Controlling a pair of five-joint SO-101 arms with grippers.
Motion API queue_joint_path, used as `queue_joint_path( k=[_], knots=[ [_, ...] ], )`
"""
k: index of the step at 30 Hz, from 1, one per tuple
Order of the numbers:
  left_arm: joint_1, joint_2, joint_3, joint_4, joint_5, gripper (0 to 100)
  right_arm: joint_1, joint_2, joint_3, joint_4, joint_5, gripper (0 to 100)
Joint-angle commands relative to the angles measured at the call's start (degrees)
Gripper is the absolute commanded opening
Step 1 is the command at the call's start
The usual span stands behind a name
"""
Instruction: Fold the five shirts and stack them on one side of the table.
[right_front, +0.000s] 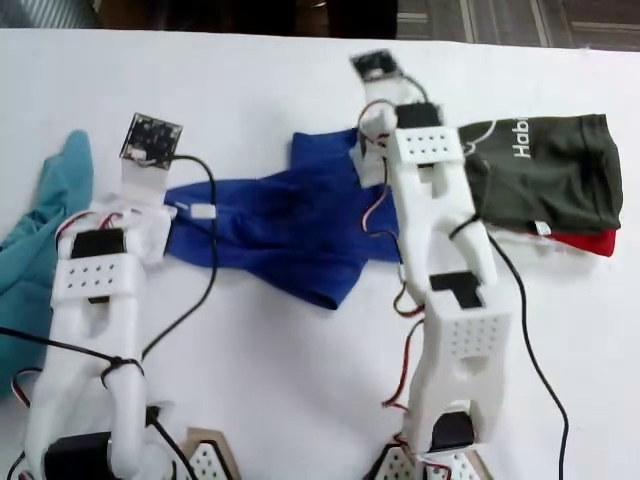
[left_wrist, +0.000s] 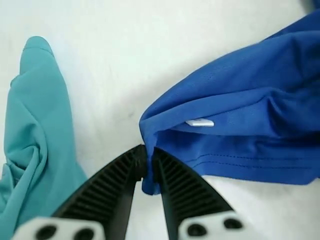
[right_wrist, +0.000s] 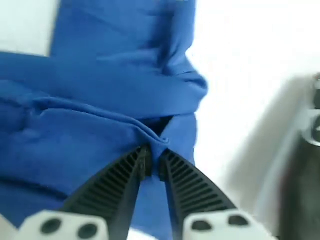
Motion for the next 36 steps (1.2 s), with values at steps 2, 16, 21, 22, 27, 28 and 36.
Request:
queue_joint_path(
  k=[2,16,21,22,27,28,36],
  knots=[
    [0.53,-0.35,-5.32,5.01,0.09,3,1.1,-13.32,-2.29,2.95,0.44,2.0],
    [1.85,-0.35,-44.97,35.52,-0.09,3,1.1,-32.75,-2.64,3.91,0.44,2.1],
    [2.55,-0.7,-54.55,40.7,-3.25,3,1.1,-41.89,-2.64,1.8,0.79,2.1],
    [2.55,-0.7,-56.31,41.32,-3.96,3,1.1,-43.91,-2.64,1.63,1.58,2.1],
    [2.64,-0.7,-63.69,44.48,-4.22,3,1.1,-52.18,-2.55,1.1,4.48,2.1],
    [2.64,-0.7,-65.19,45.01,-4.22,3,1.1,-53.32,-2.55,1.1,4.48,2.1],
    [2.64,-0.7,-75.91,49.67,-4.4,3,1.1,-59.38,-2.64,1.01,4.48,2.1]
  ],
)
